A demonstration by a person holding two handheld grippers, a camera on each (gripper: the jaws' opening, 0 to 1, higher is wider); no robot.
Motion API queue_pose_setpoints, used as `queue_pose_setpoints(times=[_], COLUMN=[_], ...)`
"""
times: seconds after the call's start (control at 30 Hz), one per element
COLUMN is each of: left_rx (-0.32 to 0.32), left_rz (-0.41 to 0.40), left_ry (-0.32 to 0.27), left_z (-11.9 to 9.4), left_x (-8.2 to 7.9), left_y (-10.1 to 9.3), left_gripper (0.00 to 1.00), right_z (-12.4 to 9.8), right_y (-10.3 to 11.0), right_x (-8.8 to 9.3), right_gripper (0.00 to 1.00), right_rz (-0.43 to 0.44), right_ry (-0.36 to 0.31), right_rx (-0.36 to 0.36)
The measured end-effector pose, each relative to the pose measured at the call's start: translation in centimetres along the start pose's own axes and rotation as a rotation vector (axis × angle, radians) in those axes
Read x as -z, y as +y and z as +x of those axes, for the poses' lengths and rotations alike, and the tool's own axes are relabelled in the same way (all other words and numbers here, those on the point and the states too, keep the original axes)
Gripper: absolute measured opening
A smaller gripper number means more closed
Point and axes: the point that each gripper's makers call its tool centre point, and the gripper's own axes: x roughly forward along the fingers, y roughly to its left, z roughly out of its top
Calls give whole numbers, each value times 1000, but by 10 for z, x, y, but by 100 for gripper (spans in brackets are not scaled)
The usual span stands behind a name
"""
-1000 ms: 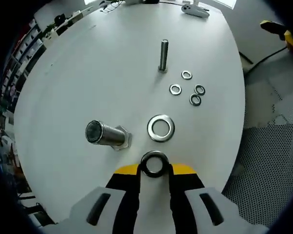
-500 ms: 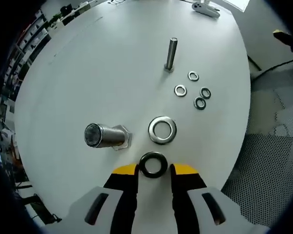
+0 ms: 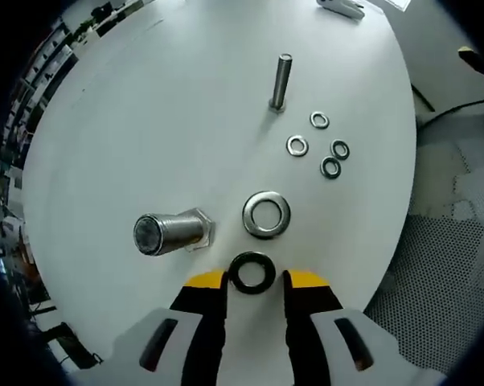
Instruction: Place the washer onto the threaded stud by aligning its center hole with the stud, sliding it down to the base, and recovering from edge contact or off-axis alignment until the washer reaches the visible bottom stop.
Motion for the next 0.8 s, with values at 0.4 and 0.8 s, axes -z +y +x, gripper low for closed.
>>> queue_pose_setpoints(times=[0.4,0.8], left_rx=[-2,-1], left_rz=[-37,-24], left_ry=[27,17], left_z=[-2,-3], left_x=[4,10], left_y=[3,6], left_gripper=[19,18], right_z=[0,0], right_y=[0,0], right_x=[0,0], right_gripper=[39,39], right_rz=[1,3], right_ry=[0,0], right_rx=[1,0])
